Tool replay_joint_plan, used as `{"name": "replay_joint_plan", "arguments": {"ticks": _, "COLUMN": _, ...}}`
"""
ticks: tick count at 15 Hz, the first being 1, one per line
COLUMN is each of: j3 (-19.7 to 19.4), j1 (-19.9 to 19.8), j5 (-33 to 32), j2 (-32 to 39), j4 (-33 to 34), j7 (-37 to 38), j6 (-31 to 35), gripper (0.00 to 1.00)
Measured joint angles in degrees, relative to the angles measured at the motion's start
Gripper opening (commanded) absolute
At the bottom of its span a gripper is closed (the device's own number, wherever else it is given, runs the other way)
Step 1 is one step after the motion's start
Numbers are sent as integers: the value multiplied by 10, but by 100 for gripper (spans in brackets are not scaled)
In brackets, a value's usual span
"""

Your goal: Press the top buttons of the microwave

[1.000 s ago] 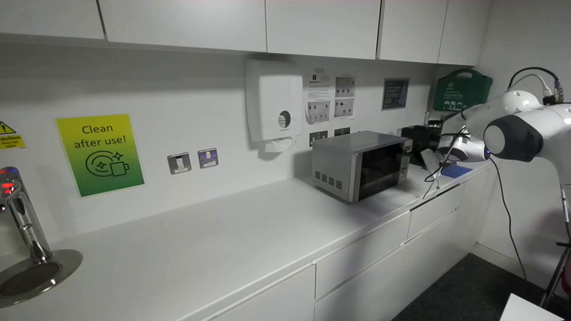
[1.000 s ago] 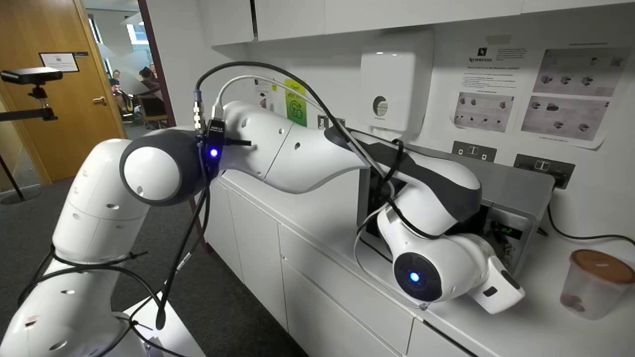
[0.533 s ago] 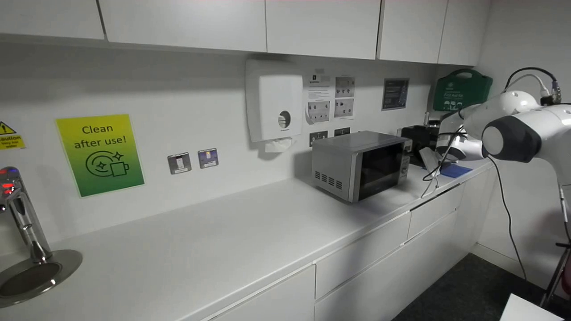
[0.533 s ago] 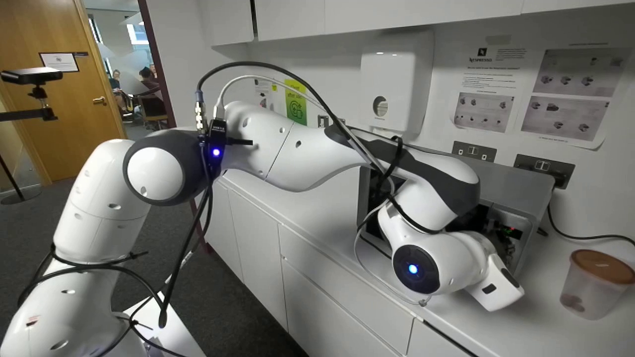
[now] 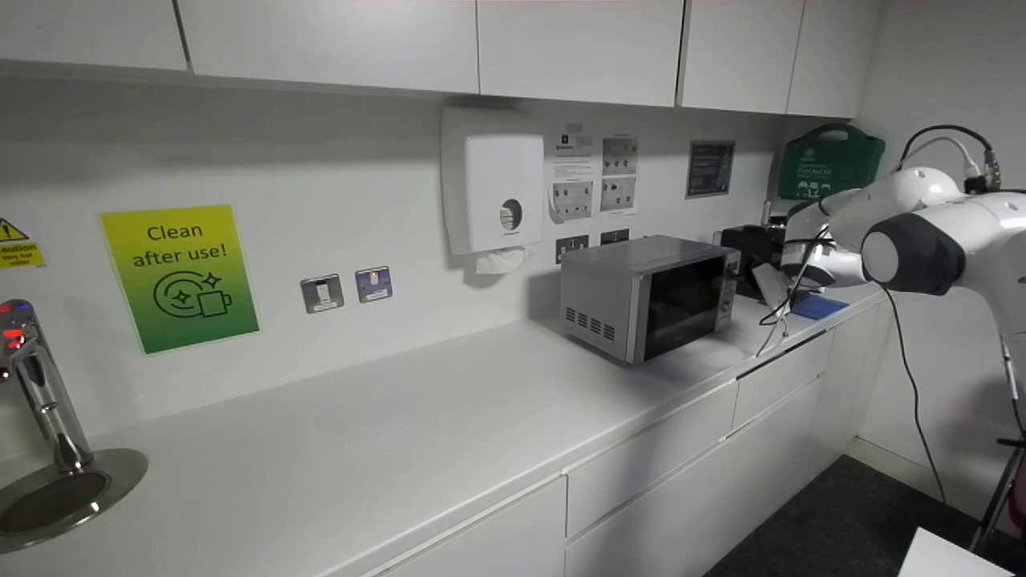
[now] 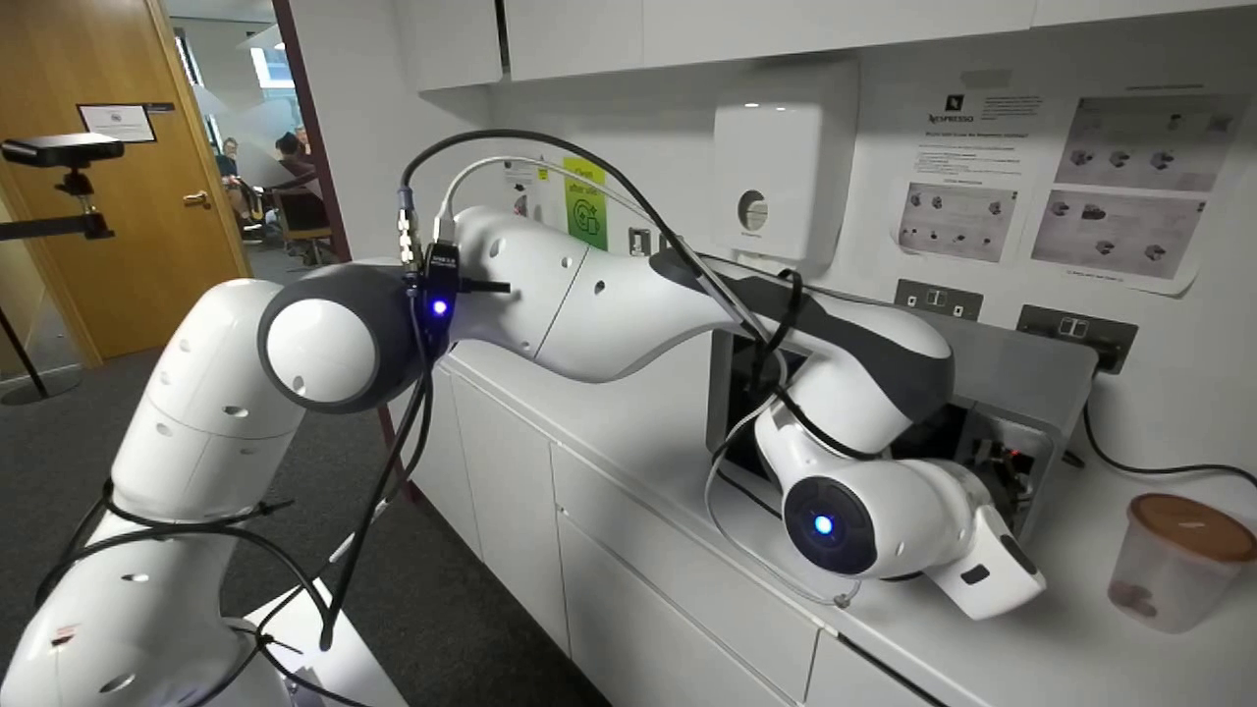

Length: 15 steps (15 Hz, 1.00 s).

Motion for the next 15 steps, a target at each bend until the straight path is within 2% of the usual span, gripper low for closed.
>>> {"name": "replay_joint_plan", "arguments": {"ticks": 12, "j3": 0, "j1": 7, "j5": -2, "j2": 2, "j4": -13, "j7": -12, "j6": 0, "gripper": 0}}
{"name": "replay_joint_plan", "arguments": {"ticks": 15, "j3": -6, "j1": 4, "j5": -4, "j2": -26, "j4": -37, "j7": -27, "j6": -33, "gripper": 0}}
